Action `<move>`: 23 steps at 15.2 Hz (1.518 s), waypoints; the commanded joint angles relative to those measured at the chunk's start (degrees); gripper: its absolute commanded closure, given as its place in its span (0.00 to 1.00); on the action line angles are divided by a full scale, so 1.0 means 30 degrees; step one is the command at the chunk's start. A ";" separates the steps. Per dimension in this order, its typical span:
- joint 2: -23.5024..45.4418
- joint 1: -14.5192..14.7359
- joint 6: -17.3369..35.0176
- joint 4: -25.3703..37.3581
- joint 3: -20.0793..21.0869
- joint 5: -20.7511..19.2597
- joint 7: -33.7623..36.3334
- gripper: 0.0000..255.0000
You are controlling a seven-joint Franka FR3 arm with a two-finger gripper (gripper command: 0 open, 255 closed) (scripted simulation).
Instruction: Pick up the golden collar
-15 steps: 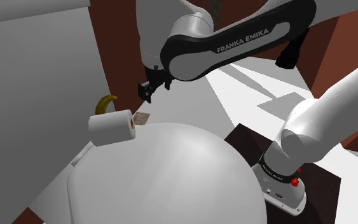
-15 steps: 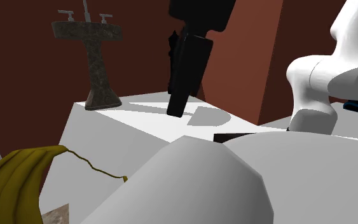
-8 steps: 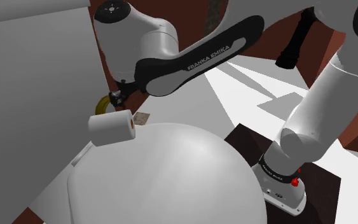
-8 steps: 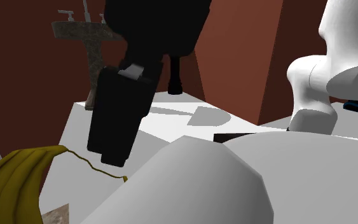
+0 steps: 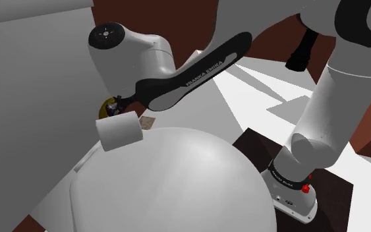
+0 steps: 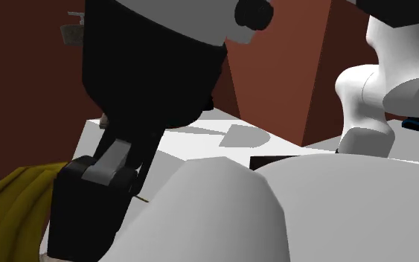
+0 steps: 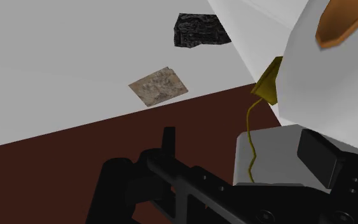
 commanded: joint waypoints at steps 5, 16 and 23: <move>0.0237 0.0127 0.0425 -0.0636 0.0009 -0.0411 0.0627 1.00; -0.0032 0.0040 -0.0088 -0.0124 0.0033 0.0103 -0.0052 1.00; -0.0853 -0.0050 -0.1270 0.0754 0.0159 0.1252 -0.1288 1.00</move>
